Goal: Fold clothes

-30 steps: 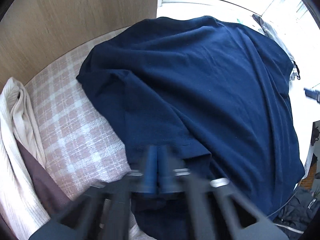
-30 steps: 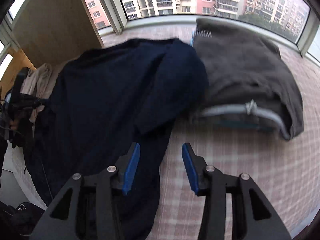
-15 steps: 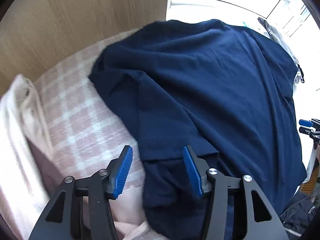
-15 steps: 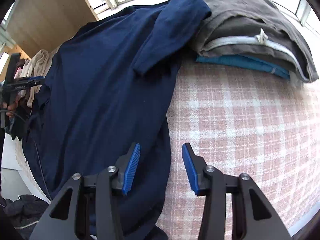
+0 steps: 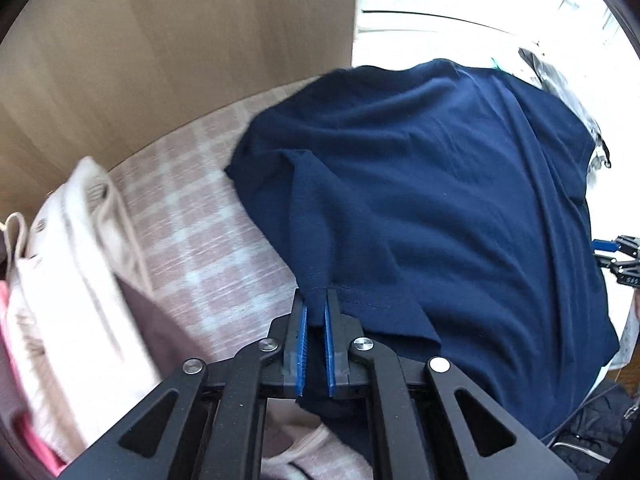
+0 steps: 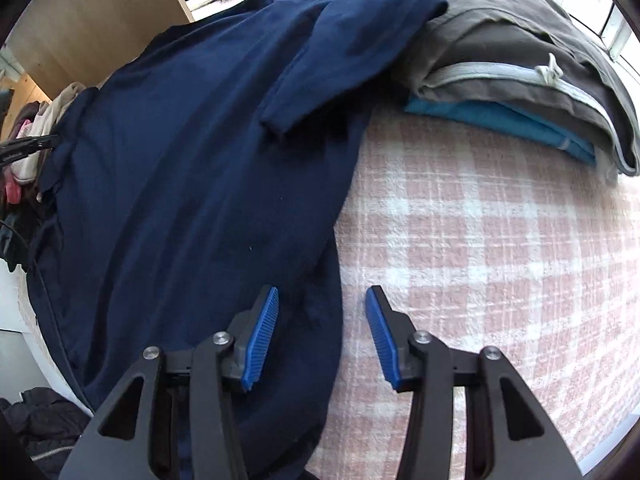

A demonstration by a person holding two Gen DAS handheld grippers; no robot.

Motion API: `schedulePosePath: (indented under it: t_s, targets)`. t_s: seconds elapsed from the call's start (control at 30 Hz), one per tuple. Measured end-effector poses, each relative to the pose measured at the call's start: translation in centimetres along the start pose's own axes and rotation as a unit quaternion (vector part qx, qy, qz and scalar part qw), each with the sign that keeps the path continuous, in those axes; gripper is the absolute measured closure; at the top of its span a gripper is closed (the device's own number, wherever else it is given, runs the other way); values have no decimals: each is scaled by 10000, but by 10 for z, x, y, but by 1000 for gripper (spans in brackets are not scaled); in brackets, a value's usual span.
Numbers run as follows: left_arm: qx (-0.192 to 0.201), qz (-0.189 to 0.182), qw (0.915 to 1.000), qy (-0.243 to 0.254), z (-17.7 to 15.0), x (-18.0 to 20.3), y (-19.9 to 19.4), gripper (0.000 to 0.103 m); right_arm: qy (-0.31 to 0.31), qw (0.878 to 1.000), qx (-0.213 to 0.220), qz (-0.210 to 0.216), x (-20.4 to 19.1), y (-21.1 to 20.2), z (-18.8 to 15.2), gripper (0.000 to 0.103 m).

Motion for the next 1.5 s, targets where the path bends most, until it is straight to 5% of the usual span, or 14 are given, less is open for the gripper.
schedulePosePath:
  t_s: [0.17,0.2,0.27,0.33,0.4,0.47,0.53,0.6,0.67,0.83,1.03,1.2,1.5]
  targets:
    - [296,336,9988,-213,8,-32,-33,99,-546,9983,163,106,-27,4,4,60]
    - [372,455,9980,-233,10,-42,-37,99,-717,9973,156,22,-32,6,4,65]
    - [517,813,9950,-274,17,-59,-48,99,-959,9953,84,-95,-37,7,7,98]
    - [586,1364,9881,-407,23,-88,-56,99,-719,9972,167,-111,-29,1,17,98]
    - [603,1836,9794,-577,26,-114,-61,97,-475,9953,392,-753,-3,-7,31,98]
    - [576,1861,9789,-617,22,-124,-71,91,-336,9927,557,-1015,15,-18,40,97]
    - [707,1877,9785,-490,16,-121,-89,86,-121,9958,568,-713,19,-34,38,92]
    - [791,1962,9771,-238,3,-115,-111,68,38,9969,621,-484,18,-54,31,74]
    - [943,1857,9779,-161,-15,-106,-136,68,-22,9977,661,-112,7,-72,19,68]
    - [664,665,9948,386,-103,-32,-156,67,-199,9971,655,334,-15,-102,-37,68]
    - [-25,-221,9976,662,-210,31,-117,71,-259,9979,350,483,-18,-121,-101,68]
    - [-79,-614,9950,779,-230,45,-94,75,-574,9948,312,779,-40,-114,-123,68]
    - [-163,-620,9748,2135,-234,72,-77,71,-1424,9879,270,544,-68,-115,-140,66]
Point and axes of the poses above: each gripper's, at about its wrist camera, not at the fingertips, and y roughly the way its jaws point, x to its right, z to its top, the point moved 7 cm from there along y, roughly the way its jaws point, and after that the axes turned 12 degrees about x, right-handed, at the moved point
